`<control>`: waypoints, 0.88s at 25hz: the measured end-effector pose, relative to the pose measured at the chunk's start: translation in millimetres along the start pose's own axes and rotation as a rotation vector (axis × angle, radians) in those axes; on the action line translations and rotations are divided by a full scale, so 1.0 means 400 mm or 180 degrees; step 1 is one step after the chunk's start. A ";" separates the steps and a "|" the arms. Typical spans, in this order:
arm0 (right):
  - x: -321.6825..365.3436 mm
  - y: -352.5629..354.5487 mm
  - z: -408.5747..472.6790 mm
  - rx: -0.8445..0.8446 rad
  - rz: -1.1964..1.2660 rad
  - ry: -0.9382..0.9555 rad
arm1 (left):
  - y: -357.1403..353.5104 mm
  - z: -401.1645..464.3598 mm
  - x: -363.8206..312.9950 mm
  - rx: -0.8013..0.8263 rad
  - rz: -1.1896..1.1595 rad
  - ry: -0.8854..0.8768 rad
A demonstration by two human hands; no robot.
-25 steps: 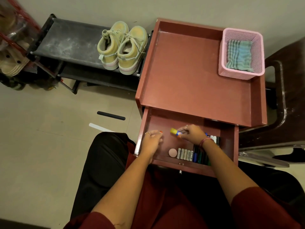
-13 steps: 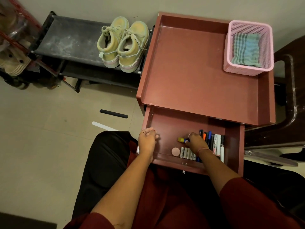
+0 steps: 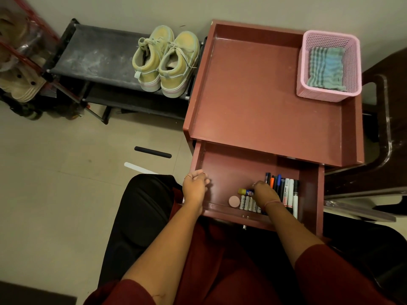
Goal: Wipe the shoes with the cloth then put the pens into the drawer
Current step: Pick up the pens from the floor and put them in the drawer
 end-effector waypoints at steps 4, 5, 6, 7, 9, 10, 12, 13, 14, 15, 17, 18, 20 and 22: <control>-0.029 0.003 -0.018 0.0014 0.0140 -0.0013 | 0.005 -0.014 -0.007 0.0024 -0.0046 -0.0018; -0.035 0.007 -0.026 0.0047 0.0214 -0.0010 | 0.008 -0.017 -0.008 0.0024 -0.0056 -0.0030; -0.039 0.016 -0.036 0.0062 0.0280 -0.0033 | 0.010 -0.022 -0.010 0.0022 -0.0064 -0.0038; -0.046 0.026 -0.048 0.0059 0.0332 -0.0082 | 0.013 -0.028 -0.013 0.0023 -0.0066 -0.0048; -0.061 0.043 -0.067 0.0034 0.0465 -0.0183 | 0.014 -0.038 -0.019 0.0048 -0.0093 -0.0081; -0.067 0.054 -0.079 0.0025 0.0567 -0.0227 | 0.014 -0.043 -0.026 0.0066 -0.0125 -0.0108; -0.079 0.080 -0.104 -0.0022 0.0778 -0.0307 | 0.015 -0.055 -0.049 0.0121 -0.0267 -0.0194; -0.081 0.097 -0.118 -0.0049 0.0883 -0.0340 | 0.016 -0.059 -0.066 0.0157 -0.0393 -0.0239; -0.080 0.117 -0.133 -0.0099 0.0998 -0.0358 | 0.018 -0.064 -0.084 0.0190 -0.0541 -0.0279; -0.076 0.142 -0.148 -0.0191 0.1112 -0.0360 | 0.021 -0.069 -0.103 0.0227 -0.0703 -0.0315; -0.056 0.200 -0.177 -0.0430 0.1357 -0.0345 | 0.033 -0.088 -0.150 0.0311 -0.1042 -0.0394; -0.038 0.229 -0.189 -0.0528 0.1479 -0.0311 | 0.046 -0.098 -0.179 0.0337 -0.1200 -0.0436; 0.015 0.290 -0.208 -0.0668 0.1589 -0.0174 | 0.085 -0.106 -0.246 0.0359 -0.1418 -0.0583; 0.091 0.352 -0.221 -0.0814 0.1547 0.0024 | 0.149 -0.100 -0.326 0.0317 -0.1512 -0.0803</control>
Point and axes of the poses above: each hand's wrist, its own z-axis towards the middle knuckle, its own y-axis out of the back of the hand, x = y × z, the point moved 8 cm from there along z, towards the middle knuckle, and after that the axes turned 11 degrees about -z, right-handed, at the moved point
